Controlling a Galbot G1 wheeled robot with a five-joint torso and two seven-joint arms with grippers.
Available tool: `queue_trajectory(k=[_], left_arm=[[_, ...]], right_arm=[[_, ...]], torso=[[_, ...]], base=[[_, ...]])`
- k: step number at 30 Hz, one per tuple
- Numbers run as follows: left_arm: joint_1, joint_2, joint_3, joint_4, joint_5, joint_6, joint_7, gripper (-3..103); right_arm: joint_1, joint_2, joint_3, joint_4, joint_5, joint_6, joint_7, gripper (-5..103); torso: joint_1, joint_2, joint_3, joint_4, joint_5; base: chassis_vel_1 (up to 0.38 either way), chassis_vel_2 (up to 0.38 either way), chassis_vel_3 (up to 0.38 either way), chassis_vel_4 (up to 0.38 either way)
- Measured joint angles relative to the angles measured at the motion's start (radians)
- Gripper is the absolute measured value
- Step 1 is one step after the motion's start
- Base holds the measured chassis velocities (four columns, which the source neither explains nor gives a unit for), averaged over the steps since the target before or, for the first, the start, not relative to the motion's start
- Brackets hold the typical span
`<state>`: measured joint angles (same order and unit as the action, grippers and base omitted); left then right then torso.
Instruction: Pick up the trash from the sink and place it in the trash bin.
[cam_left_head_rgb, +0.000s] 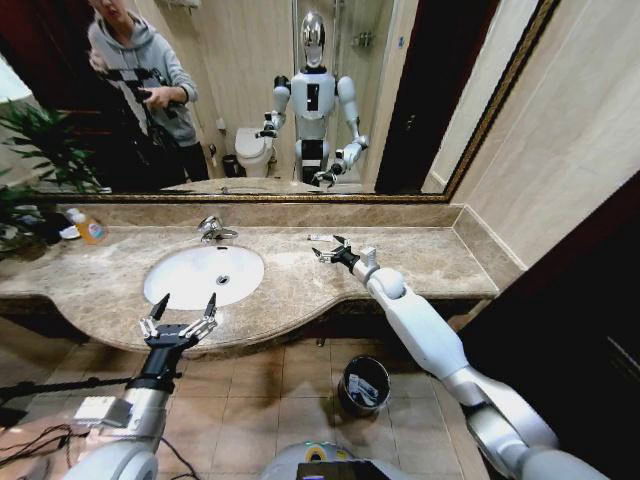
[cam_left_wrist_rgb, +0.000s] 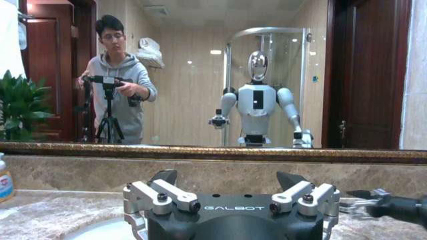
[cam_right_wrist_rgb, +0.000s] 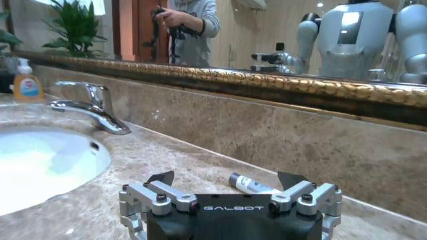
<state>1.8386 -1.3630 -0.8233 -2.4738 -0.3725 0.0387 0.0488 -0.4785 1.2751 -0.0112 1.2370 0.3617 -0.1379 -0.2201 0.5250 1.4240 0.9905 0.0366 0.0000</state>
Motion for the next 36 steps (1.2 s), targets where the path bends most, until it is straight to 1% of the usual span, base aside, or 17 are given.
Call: queue_trajectory(k=[2, 3, 5, 6, 8, 9, 12, 13, 17, 18, 21, 26, 30, 33, 36], left_arm=[[0.0, 0.0, 0.0, 0.0, 0.0, 0.0, 0.0, 100], [0.0, 0.0, 0.0, 0.0, 0.0, 0.0, 0.0, 100], [0.0, 0.0, 0.0, 0.0, 0.0, 0.0, 0.0, 100], [0.0, 0.0, 0.0, 0.0, 0.0, 0.0, 0.0, 100], [0.0, 0.0, 0.0, 0.0, 0.0, 0.0, 0.0, 100], [0.0, 0.0, 0.0, 0.0, 0.0, 0.0, 0.0, 100], [0.0, 0.0, 0.0, 0.0, 0.0, 0.0, 0.0, 100], [0.0, 0.0, 0.0, 0.0, 0.0, 0.0, 0.0, 100], [0.0, 0.0, 0.0, 0.0, 0.0, 0.0, 0.0, 100], [0.0, 0.0, 0.0, 0.0, 0.0, 0.0, 0.0, 100], [0.0, 0.0, 0.0, 0.0, 0.0, 0.0, 0.0, 100], [0.0, 0.0, 0.0, 0.0, 0.0, 0.0, 0.0, 100], [0.0, 0.0, 0.0, 0.0, 0.0, 0.0, 0.0, 100], [0.0, 0.0, 0.0, 0.0, 0.0, 0.0, 0.0, 100], [0.0, 0.0, 0.0, 0.0, 0.0, 0.0, 0.0, 100]], right_arm=[[0.048, 0.033, -0.021, -0.062, -0.01, 0.007, 0.009, 100], [0.048, 0.033, -0.021, -0.062, -0.01, 0.007, 0.009, 100], [0.105, 0.07, -0.042, -0.132, -0.017, 0.016, 0.014, 100], [0.105, 0.07, -0.042, -0.132, -0.017, 0.016, 0.014, 100], [0.147, 0.108, -0.046, -0.198, -0.032, 0.031, 0.015, 100], [0.147, 0.108, -0.046, -0.198, -0.032, 0.031, 0.015, 100], [0.215, 0.174, -0.048, -0.324, -0.057, 0.058, 0.023, 100], [0.215, 0.174, -0.048, -0.324, -0.057, 0.058, 0.023, 100], [0.284, 0.233, -0.06, -0.451, -0.059, 0.064, 0.026, 100], [0.284, 0.233, -0.06, -0.451, -0.059, 0.064, 0.026, 100], [0.326, 0.261, -0.063, -0.537, -0.066, 0.064, 0.014, 100], [0.348, 0.27, -0.063, -0.589, -0.072, 0.039, 0.014, 100], [0.356, 0.272, -0.064, -0.618, -0.078, 0.004, 0.051, 100], [0.356, 0.261, -0.059, -0.622, -0.083, -0.031, 0.059, 100], [0.355, 0.249, -0.059, -0.627, -0.086, -0.04, 0.051, 100]], torso=[[0.0, 0.0, 0.0, 0.0003, -0.0001], [0.0, 0.0, 0.0, 0.0003, -0.0001], [0.0, 0.0, 0.0, 0.0003, -0.0004], [0.0, 0.0, 0.0, 0.0003, -0.0004], [0.0, 0.0, 0.0, 0.0001, -0.0003], [0.0, 0.0, 0.0, 0.0001, -0.0003], [0.0, 0.0, 0.0, 0.0002, -0.0003], [0.0, 0.0, 0.0, 0.0002, -0.0003], [0.0, 0.0, 0.0, 0.0003, -0.0004], [0.0, 0.0, 0.0, 0.0003, -0.0004], [0.0, 0.0, 0.0, 0.0003, -0.0003], [0.0, 0.0, 0.0, 0.0003, -0.0001], [0.0, 0.0, 0.0, 0.0002, 0.0002], [0.0, 0.0, 0.0, 0.0002, 0.0001], [0.0, 0.0, 0.0, 0.0002, 0.0001]], base=[[0.0, 0.0, 0.0, 0.0], [0.0, 0.0, 0.0, 0.0], [0.0, 0.0, 0.0, 0.0], [0.0, 0.0, 0.0, 0.0], [0.0, 0.0, 0.0, 0.0], [0.0, 0.0, 0.0, 0.0], [0.0, 0.0, 0.0, 0.0], [0.0, 0.0, 0.0, 0.0], [0.0, 0.0, 0.0, 0.0], [0.0, 0.0, 0.0, 0.0], [0.0, 0.0, 0.0, 0.0], [0.0, 0.0, 0.0, 0.0], [0.0, 0.0, 0.0, 0.0], [0.0, 0.0, 0.0, 0.0], [0.0, 0.0, 0.0, 0.0]])
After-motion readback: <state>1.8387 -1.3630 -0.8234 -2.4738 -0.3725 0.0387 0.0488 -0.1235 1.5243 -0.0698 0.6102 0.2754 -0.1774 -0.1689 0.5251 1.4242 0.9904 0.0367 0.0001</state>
